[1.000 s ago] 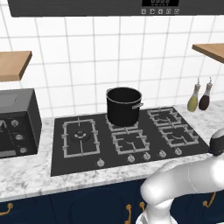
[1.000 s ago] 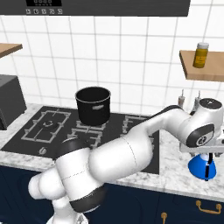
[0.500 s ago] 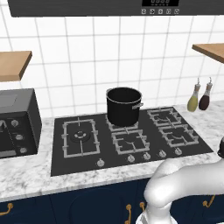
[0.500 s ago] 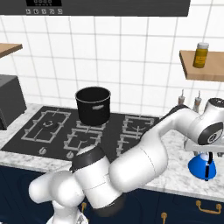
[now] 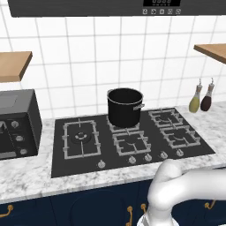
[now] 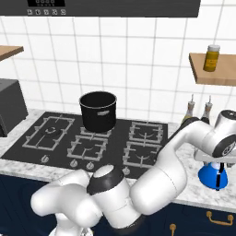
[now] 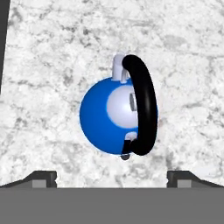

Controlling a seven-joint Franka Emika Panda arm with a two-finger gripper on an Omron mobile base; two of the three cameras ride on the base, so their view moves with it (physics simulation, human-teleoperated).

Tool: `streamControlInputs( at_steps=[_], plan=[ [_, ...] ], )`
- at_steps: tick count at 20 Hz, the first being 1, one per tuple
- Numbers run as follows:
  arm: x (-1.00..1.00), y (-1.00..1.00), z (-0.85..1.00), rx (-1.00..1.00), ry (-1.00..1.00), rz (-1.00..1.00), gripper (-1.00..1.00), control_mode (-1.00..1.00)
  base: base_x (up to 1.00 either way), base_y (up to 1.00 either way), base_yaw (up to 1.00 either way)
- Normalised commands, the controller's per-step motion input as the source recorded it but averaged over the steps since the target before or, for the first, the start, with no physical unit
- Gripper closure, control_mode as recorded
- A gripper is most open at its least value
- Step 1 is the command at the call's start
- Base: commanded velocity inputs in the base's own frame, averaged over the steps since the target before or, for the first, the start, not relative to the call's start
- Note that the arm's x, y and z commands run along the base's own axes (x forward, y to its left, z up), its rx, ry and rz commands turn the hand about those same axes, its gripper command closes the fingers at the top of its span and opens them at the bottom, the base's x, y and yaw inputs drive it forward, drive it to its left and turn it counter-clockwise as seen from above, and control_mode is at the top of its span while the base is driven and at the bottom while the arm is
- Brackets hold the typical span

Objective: Pick the kettle from the counter and place it on a stove burner. Then turn the burner on.

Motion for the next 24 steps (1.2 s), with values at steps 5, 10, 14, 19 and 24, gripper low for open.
streamControlInputs(
  at_steps=[5, 10, 14, 19, 24],
  plan=[
    [0.24, -0.16, -0.31, 0.0, -0.09, 0.0, -1.0, -1.0, 0.0, 0.0, 0.0],
    [0.31, -0.19, -0.26, 0.0, -0.09, 0.0, -1.0, -1.0, 0.0, 0.0, 0.0],
    [0.3, 0.0, -0.13, 0.04, -0.02, 0.0, 1.0, -1.0, 0.0, 0.0, 0.0],
    [0.02, 0.08, -0.03, 0.01, 0.0, 0.0, 1.0, -1.0, 0.0, 0.0, 0.0],
    [-0.01, 0.65, 0.02, 0.0, -0.12, 0.0, 1.0, -1.0, 0.0, 0.0, 0.0]
  ],
)
